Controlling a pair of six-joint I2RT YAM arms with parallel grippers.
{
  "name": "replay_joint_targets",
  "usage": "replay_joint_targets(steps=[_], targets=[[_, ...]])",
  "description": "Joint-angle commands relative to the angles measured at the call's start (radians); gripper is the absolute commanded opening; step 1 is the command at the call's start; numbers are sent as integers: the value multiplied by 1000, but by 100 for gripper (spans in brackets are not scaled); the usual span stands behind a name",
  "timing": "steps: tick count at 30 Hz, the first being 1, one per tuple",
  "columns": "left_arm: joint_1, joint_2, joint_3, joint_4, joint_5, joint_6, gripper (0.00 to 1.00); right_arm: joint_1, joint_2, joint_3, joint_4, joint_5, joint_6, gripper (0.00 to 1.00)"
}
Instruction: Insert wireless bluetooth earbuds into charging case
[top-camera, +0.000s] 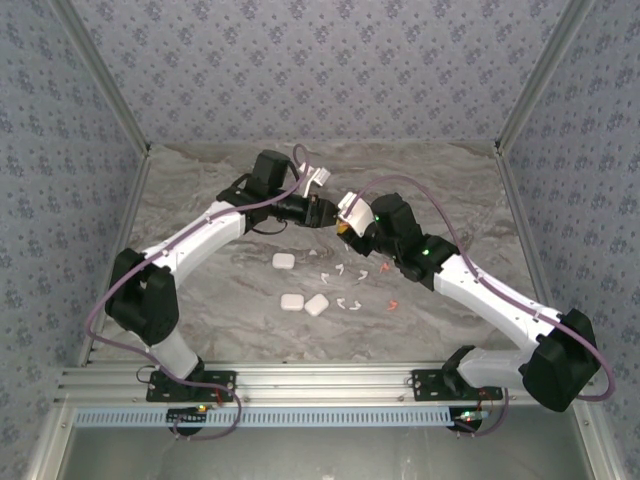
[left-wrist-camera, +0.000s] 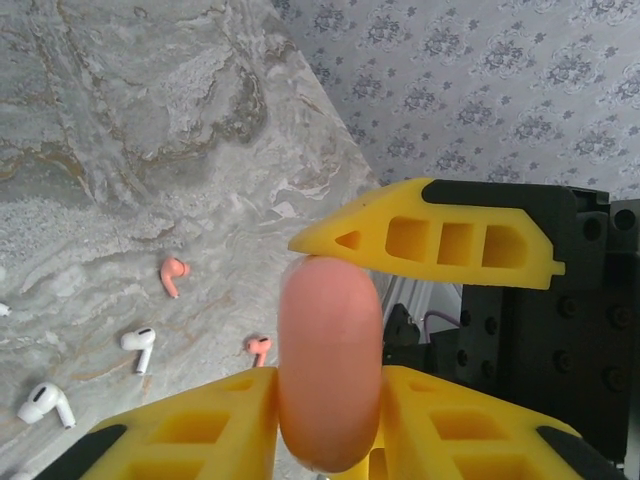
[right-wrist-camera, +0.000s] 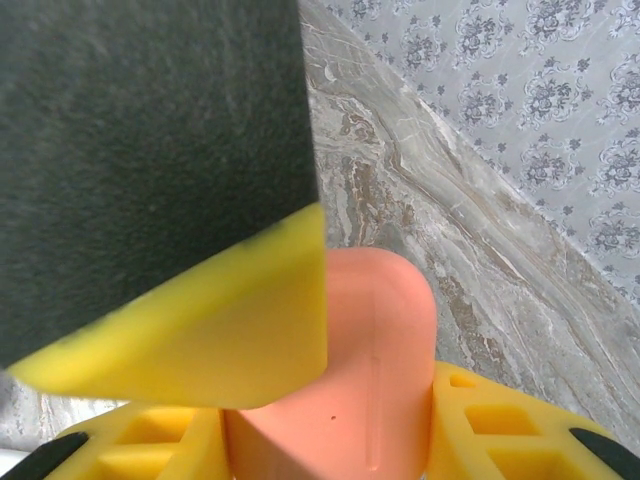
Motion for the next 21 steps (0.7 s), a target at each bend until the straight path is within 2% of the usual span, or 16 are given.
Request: replay_joint_targets(steps=[1, 6, 11, 13, 15, 18, 21], targets=[[-6, 17, 36, 30, 43, 1, 29, -7, -7, 3, 1, -53, 23, 35], [-6, 7, 29, 58, 32, 1, 25, -41, -6, 23, -58, -128, 58, 40], [0, -33, -25, 148, -15, 0, 19, -110, -29, 27, -104, -262, 107, 60], [9, -69, -90, 250, -53, -19, 16, -150, -50, 18, -113, -346, 132, 74], [21, -107, -171, 376, -101, -49, 13, -203, -74, -2, -96, -441, 175, 84], [33, -167, -304, 584, -176, -84, 12, -294, -120, -47, -26, -580, 265, 93], [32, -218, -402, 734, -228, -85, 10, -365, -154, -96, 73, -684, 365, 95]])
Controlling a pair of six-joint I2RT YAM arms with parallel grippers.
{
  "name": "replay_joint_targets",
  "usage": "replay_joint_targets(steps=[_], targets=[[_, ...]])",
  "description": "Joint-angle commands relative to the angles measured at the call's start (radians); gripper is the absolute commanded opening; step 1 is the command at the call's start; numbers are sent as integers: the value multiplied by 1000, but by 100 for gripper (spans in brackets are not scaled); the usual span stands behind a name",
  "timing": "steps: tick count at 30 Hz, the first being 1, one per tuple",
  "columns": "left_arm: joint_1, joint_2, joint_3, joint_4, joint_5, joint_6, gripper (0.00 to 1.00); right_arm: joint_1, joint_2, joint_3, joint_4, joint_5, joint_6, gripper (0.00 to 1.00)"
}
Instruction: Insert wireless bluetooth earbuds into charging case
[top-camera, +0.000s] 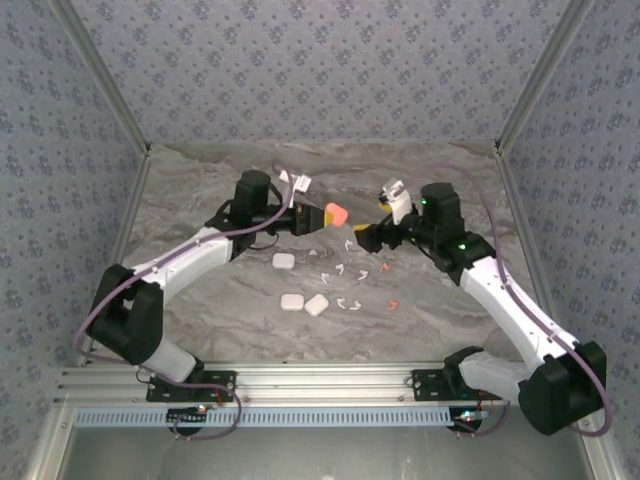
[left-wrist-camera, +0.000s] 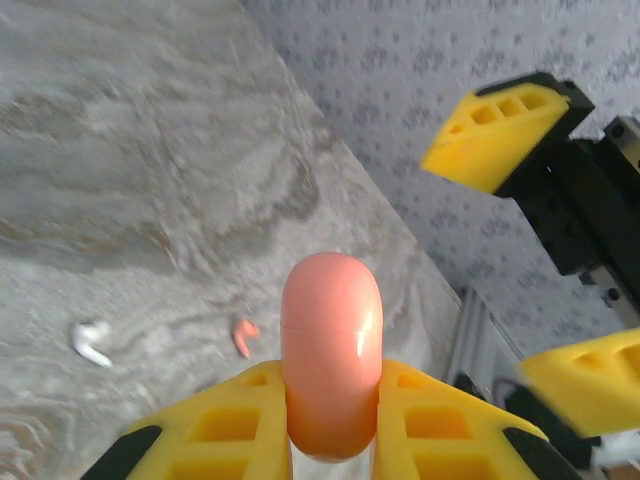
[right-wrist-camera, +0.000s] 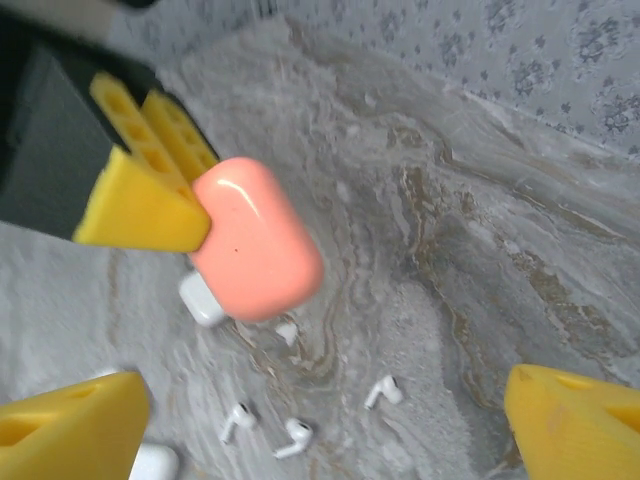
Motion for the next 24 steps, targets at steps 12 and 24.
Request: replay_joint_targets(steps=[12, 24], targets=[[-55, -204, -130, 393, -77, 152, 0, -41, 48, -9, 306, -275, 310, 88], [-62, -218, -96, 354, -42, 203, 0, -15, 94, 40, 396, -258, 342, 80]])
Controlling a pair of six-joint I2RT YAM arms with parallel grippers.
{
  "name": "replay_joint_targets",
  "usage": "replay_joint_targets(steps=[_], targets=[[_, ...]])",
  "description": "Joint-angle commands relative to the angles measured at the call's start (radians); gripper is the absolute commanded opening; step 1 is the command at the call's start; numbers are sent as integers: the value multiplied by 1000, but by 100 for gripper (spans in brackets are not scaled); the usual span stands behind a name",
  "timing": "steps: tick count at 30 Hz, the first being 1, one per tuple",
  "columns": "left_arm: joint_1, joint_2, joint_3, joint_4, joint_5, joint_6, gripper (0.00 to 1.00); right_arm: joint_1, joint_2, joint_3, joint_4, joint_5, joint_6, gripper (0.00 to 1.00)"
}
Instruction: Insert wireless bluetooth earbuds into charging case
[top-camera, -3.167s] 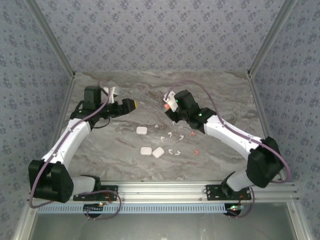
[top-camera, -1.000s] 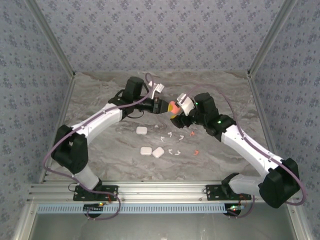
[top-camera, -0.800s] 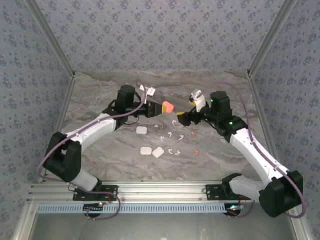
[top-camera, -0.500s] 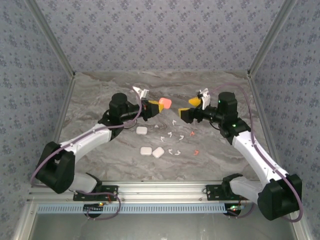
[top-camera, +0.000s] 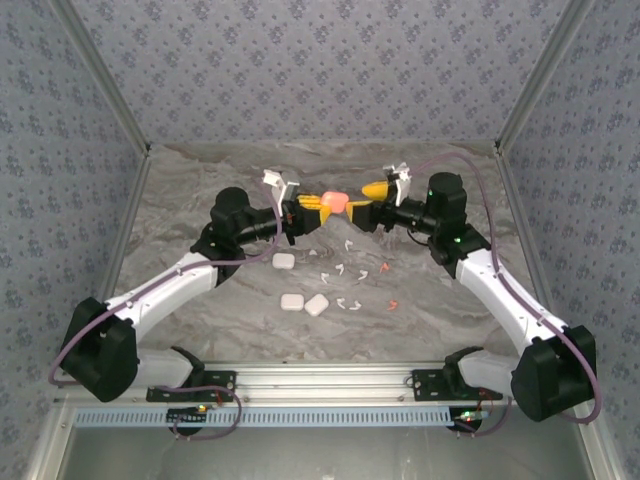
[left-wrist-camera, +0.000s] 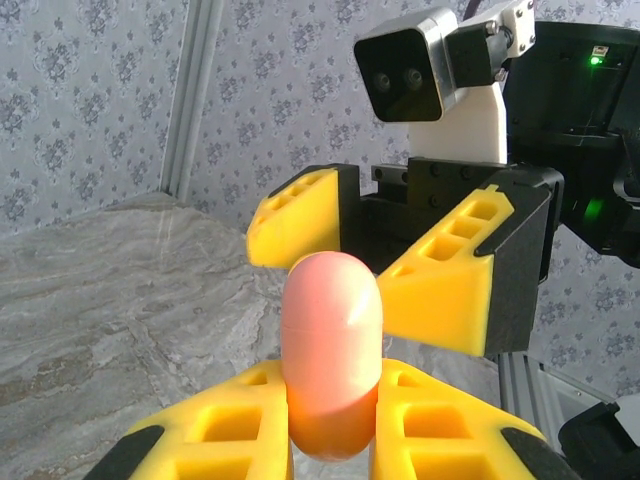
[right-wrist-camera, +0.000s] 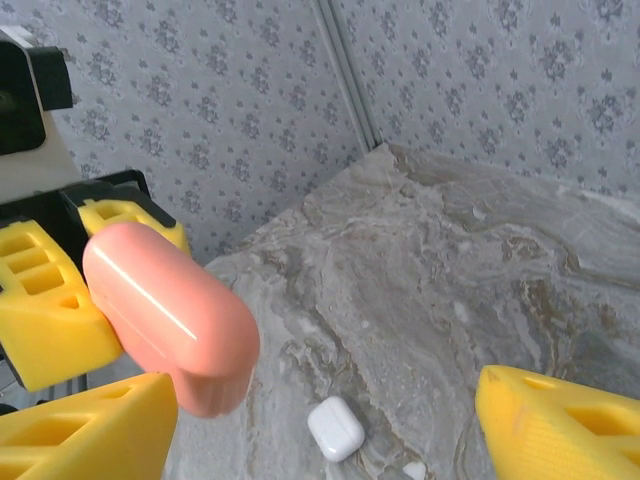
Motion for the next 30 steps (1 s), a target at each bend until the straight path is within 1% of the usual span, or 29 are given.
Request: replay_joint_targets(steps=[1, 11, 17, 26, 30], targets=[[-5, -19, 42, 25, 34, 27, 0, 8, 10, 38, 36, -14, 19, 79], [-5, -17, 48, 18, 53, 33, 0, 6, 47, 75, 20, 1, 23, 71], [-5, -17, 52, 3, 60, 42, 0, -17, 62, 94, 11, 0, 34, 68], [-5, -13, 61, -7, 59, 52, 0, -33, 82, 129, -3, -18, 42, 67], [-6, -14, 60, -24, 38, 65, 0, -46, 67, 126, 1, -38, 52, 67]])
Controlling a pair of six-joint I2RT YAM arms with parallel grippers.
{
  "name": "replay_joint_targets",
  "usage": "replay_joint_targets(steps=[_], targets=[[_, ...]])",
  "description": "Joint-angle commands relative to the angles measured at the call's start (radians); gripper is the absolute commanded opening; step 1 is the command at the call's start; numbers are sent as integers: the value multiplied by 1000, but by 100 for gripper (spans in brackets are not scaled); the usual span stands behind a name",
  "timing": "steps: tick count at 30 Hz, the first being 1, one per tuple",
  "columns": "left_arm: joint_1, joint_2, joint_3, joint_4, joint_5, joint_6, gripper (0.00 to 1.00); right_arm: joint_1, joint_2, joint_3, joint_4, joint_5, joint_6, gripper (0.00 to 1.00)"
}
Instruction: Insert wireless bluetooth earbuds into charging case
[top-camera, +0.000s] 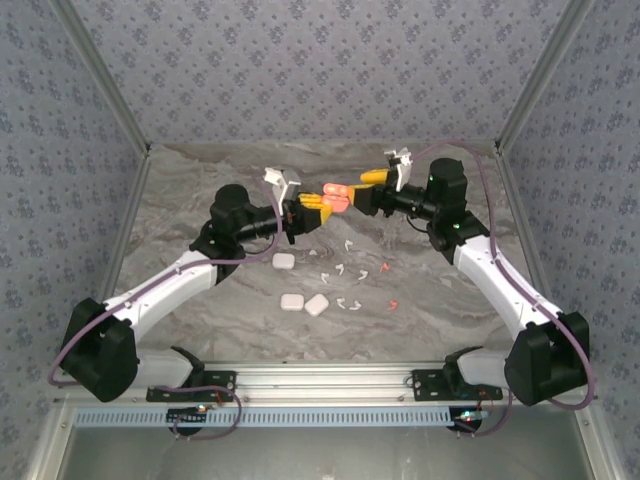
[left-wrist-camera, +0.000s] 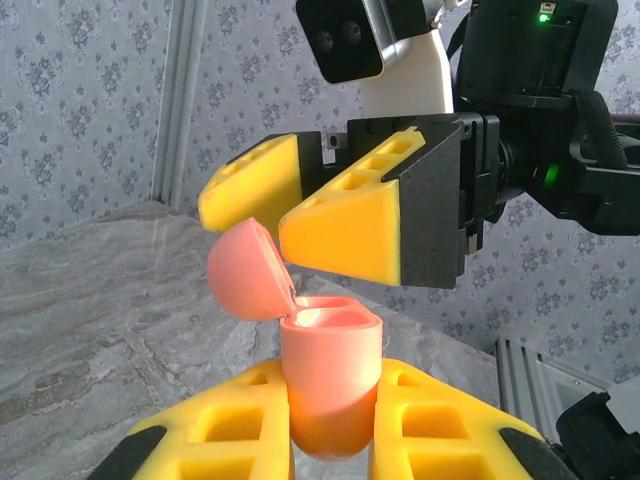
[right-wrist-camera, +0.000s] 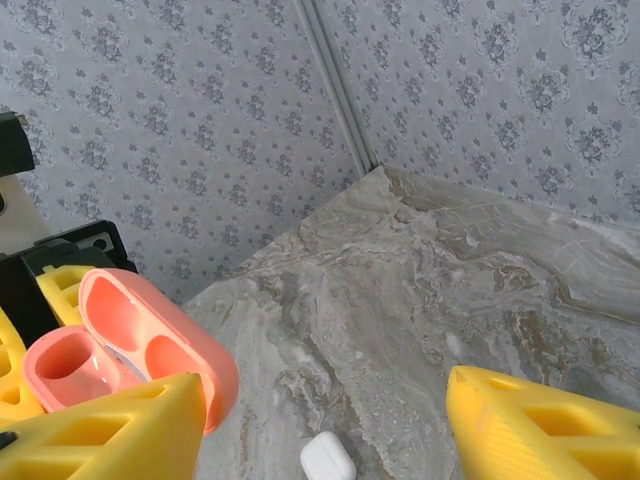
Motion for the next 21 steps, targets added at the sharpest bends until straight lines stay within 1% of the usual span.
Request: replay_joint_targets(steps=[1, 4, 7, 8, 12, 13, 15, 18, 21], targets=[[-5, -16, 30, -2, 3, 33, 0, -21, -27, 25, -8, -19, 29, 67], [-6, -25, 17, -21, -33, 47, 0, -43, -83, 11, -60, -5, 28, 67], [-5, -54, -33, -2, -116, 47, 0, -58, -149, 10, -220, 70, 1, 66], [-8, -67, -53, 19, -150, 43, 0, -61, -164, 11, -270, 96, -4, 66], [-21, -110, -164, 191, -234, 51, 0, -73, -198, 6, -539, 273, 4, 66], [-25, -116, -185, 239, -236, 62, 0, -75, -193, 1, -603, 325, 11, 65], [-34, -125, -215, 288, -232, 94, 0, -74, -168, -11, -718, 413, 26, 60], [-44, -133, -218, 283, -170, 149, 0, -64, -114, -40, -829, 506, 53, 54], [-45, -136, -198, 257, -106, 177, 0, -19, -57, -61, -900, 585, 63, 52]])
